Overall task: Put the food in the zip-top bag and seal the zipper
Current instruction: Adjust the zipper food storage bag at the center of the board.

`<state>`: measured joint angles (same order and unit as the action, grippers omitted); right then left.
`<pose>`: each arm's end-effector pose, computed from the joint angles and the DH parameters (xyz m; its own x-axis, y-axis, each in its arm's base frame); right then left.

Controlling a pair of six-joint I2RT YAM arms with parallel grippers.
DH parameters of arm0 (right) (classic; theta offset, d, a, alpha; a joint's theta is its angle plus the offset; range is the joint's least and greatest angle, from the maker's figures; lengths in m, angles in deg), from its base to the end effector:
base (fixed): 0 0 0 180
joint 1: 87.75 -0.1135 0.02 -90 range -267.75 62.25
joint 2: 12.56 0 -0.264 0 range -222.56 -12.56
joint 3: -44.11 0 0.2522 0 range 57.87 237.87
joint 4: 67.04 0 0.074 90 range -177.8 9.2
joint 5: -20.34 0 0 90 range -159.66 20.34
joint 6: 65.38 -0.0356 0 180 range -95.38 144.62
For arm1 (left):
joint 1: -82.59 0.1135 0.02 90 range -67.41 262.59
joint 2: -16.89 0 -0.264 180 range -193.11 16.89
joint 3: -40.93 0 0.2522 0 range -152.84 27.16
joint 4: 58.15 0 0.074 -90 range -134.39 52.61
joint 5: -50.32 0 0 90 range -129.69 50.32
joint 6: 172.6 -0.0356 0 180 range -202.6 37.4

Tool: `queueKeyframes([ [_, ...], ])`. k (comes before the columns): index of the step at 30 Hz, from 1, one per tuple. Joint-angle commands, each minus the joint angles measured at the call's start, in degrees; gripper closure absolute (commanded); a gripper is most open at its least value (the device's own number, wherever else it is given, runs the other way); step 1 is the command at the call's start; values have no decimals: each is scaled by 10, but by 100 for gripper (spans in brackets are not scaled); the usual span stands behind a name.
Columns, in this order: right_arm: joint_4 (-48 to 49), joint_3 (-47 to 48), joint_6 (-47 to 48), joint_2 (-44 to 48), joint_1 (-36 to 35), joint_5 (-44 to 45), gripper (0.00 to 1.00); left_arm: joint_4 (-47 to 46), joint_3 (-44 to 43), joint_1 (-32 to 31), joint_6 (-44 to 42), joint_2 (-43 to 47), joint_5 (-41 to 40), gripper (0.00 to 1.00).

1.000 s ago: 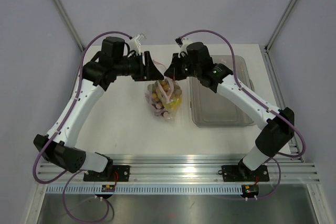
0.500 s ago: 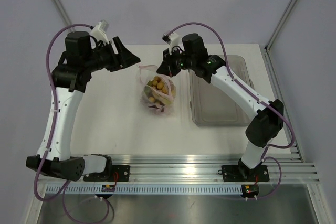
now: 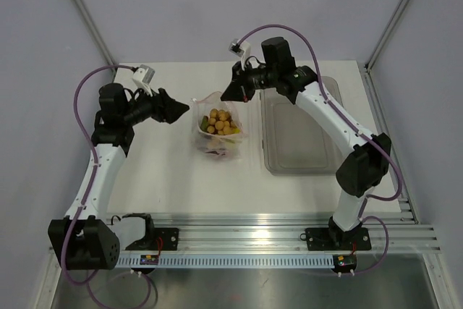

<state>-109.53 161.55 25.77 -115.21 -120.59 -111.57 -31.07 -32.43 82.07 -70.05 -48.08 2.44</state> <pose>0.3321 0.2427 0.3888 -0.3724 -0.2581 -0.8914 -0.9081 0.2994 0.2927 0.2527 -0.0262 0.3573 -0.4523 -0.1571 -0.8779 0.5571 0.7190 -0.4156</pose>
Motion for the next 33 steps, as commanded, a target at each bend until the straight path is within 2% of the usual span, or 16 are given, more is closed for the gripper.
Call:
queueKeyframes([
  [1, -16, 49, 20, -21, 25, -98, 100, -213, 58, 31, -57, 37, 116, 28],
  [3, -20, 59, 18, -29, 30, -113, 100, -276, 89, 41, -62, 41, 170, 28],
  [6, -38, 82, 23, -48, 30, -132, 100, -296, 81, 44, -85, 17, 276, 31],
  [9, -63, 112, 31, -74, 30, -152, 100, -341, 67, 40, -47, -39, 338, 38],
  [12, -74, 124, 32, -87, 30, -164, 100, -316, 42, 26, -72, -73, 338, 40],
  [16, -80, 131, 33, -93, 30, -172, 100, -263, 26, 17, -160, -75, 334, 41],
  [19, -88, 141, 35, -98, 30, -178, 100, -249, 20, 17, -190, -82, 341, 42],
  [29, -103, 158, 38, -108, 30, -184, 100, -218, -29, 10, -202, -143, 370, 56],
  [32, -112, 161, 43, -110, 30, -185, 100, -215, -31, 9, -202, -143, 353, 46],
  [33, -116, 163, 46, -111, 30, -186, 100, -210, -30, 10, -207, -141, 347, 37],
])
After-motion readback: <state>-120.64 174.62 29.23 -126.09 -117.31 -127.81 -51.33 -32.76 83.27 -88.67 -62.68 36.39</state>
